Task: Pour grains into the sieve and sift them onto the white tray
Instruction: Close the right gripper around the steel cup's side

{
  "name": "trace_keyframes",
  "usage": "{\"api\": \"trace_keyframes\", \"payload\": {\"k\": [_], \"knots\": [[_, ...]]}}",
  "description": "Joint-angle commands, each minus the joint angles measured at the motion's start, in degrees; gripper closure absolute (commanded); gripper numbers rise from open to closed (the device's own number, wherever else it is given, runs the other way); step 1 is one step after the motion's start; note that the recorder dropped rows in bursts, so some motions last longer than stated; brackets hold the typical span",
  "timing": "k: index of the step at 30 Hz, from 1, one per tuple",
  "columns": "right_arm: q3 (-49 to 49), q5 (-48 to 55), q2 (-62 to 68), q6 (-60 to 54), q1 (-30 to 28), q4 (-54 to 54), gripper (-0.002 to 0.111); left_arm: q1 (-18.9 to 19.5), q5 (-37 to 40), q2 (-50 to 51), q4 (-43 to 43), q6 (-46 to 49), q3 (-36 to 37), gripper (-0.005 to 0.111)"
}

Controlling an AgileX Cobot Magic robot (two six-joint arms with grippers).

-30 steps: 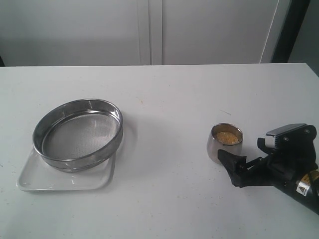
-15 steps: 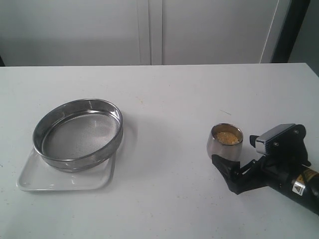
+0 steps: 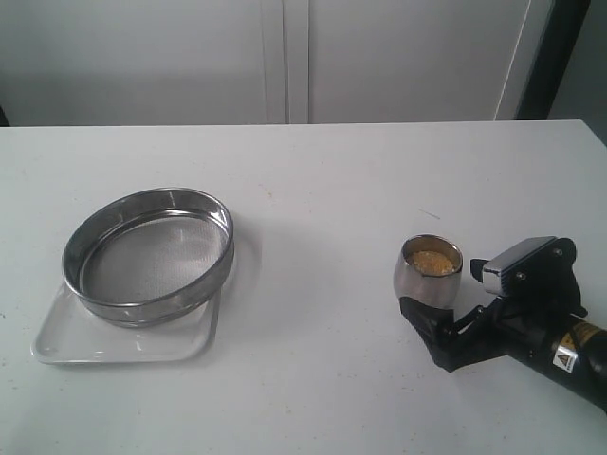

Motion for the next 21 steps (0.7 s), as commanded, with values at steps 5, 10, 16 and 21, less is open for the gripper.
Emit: {"api": "trace_keyframes", "payload": {"k": [5,10,16,21], "knots": [[-0.5,0.0,0.1,-0.5,0.0,-0.6,0.01,0.0,0.0,-0.2,-0.4,0.0,0.2,0.107],[-0.9,0.6,0.2,-0.5,0.0,-0.8,0.01,0.0,0.0,-0.2,-0.4,0.0,0.2,0.107],[-1.7,0.3,2.4,-0.5,0.0,-1.0,0.01,0.0,0.0,-0.2,-0.4,0.0,0.2,0.107],[-2.5,0.0,4.4,-0.5,0.0,-1.7,0.01,0.0,0.0,-0.2,-0.4,0.0,0.2,0.107]]}}
